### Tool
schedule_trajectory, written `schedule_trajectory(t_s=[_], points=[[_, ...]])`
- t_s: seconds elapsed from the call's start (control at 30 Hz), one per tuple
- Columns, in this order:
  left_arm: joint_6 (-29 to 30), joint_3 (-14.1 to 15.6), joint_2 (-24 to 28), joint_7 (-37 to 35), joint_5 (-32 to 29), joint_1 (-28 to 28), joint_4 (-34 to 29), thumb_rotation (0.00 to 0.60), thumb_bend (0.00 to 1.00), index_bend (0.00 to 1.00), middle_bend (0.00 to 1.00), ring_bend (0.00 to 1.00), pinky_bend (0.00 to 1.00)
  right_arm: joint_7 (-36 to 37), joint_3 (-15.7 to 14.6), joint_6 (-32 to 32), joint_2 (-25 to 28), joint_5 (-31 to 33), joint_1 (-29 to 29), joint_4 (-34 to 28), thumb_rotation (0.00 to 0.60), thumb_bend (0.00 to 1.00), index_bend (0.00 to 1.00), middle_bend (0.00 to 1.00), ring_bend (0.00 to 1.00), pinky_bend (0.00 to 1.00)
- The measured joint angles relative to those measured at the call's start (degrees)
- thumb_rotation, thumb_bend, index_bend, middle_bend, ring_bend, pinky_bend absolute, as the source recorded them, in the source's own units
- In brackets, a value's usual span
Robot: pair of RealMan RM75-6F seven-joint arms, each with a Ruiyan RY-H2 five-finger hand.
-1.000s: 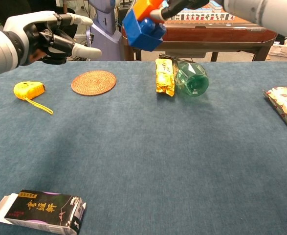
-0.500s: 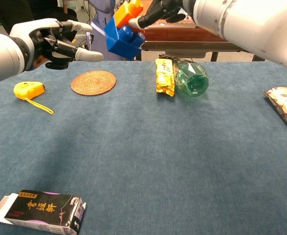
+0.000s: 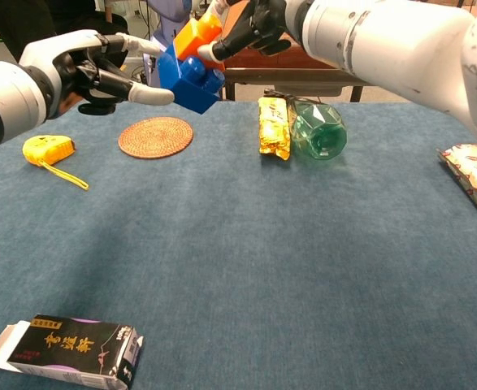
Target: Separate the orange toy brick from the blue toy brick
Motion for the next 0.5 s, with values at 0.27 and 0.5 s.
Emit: schedule_trajectory(t_s=[0.27,0.5], points=[[1.7,0.4,-1.4,3.3,-0.3,-0.8,1.2,0.600,0.00,0.32,1.00,1.00,1.00,1.0,0.1,-0.8,0.1,0.2,-0.1,-0.4,0.600,0.35,0.76,1.00,1.00,1.00],[2.3,0.0,-2.6,2.9,0.1,-0.8,1.9,0.600,0.00,0.40,1.00,1.00,1.00,1.5,-0.1,-1.6,0.4,0.6,-0.2,-0.4,0.600,0.35,0.76,1.00,1.00,1.00]])
